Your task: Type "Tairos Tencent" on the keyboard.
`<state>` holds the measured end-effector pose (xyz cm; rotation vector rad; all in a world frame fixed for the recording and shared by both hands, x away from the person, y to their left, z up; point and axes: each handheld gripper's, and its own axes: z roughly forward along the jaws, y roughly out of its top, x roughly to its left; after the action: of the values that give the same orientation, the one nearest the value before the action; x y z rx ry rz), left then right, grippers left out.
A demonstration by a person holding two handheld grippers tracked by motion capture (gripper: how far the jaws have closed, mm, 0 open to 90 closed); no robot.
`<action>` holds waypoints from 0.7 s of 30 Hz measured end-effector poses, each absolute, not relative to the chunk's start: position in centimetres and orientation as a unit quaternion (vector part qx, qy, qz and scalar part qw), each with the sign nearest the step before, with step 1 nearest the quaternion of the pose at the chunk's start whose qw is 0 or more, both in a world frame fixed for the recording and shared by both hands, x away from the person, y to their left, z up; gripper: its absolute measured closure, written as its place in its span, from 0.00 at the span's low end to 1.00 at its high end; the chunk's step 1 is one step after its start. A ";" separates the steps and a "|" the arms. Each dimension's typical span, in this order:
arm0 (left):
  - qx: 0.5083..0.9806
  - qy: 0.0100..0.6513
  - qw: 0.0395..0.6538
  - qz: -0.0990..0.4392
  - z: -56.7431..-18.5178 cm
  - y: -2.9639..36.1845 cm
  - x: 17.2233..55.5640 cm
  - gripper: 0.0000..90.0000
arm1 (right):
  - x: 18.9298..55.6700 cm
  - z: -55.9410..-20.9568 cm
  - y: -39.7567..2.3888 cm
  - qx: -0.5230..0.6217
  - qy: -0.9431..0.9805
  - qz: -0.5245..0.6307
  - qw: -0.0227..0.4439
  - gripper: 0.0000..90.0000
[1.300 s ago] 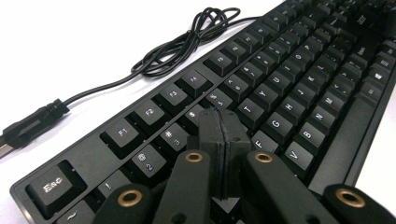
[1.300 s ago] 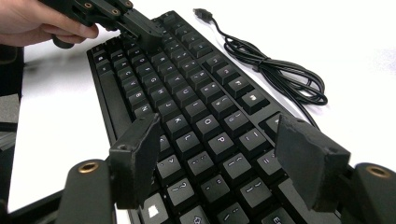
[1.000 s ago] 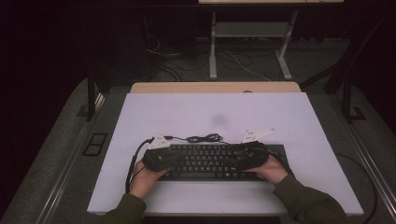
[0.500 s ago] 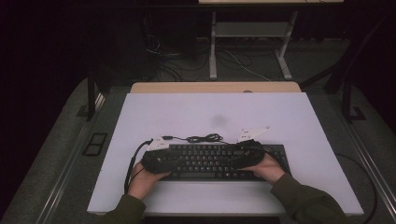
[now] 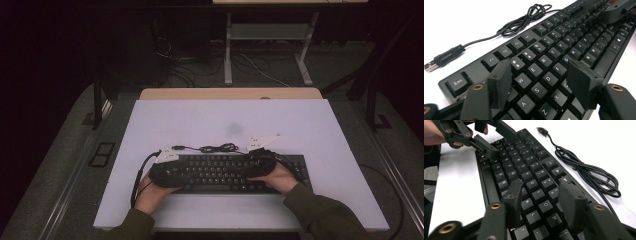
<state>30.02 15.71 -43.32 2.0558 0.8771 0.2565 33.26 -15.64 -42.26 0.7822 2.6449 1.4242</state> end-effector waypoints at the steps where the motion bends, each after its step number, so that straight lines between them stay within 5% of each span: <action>1: 0.823 0.353 0.432 0.104 -43.3 15.7 30.0 0.37 | 33.3 -42.3 -15.6 0.250 0.852 0.459 0.018 0.65; 16: 0.824 0.349 0.433 0.106 -43.4 15.6 29.7 0.29 | 32.7 -42.7 -14.1 0.224 0.867 0.446 -0.003 0.97; 21: 0.825 0.347 0.433 0.107 -43.4 15.5 29.7 0.29 | 32.6 -42.8 -13.6 0.221 0.868 0.445 -0.011 0.99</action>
<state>29.69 15.55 -43.43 2.0544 0.8656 0.2664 32.58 -13.62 -42.77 0.7009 2.7464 1.4068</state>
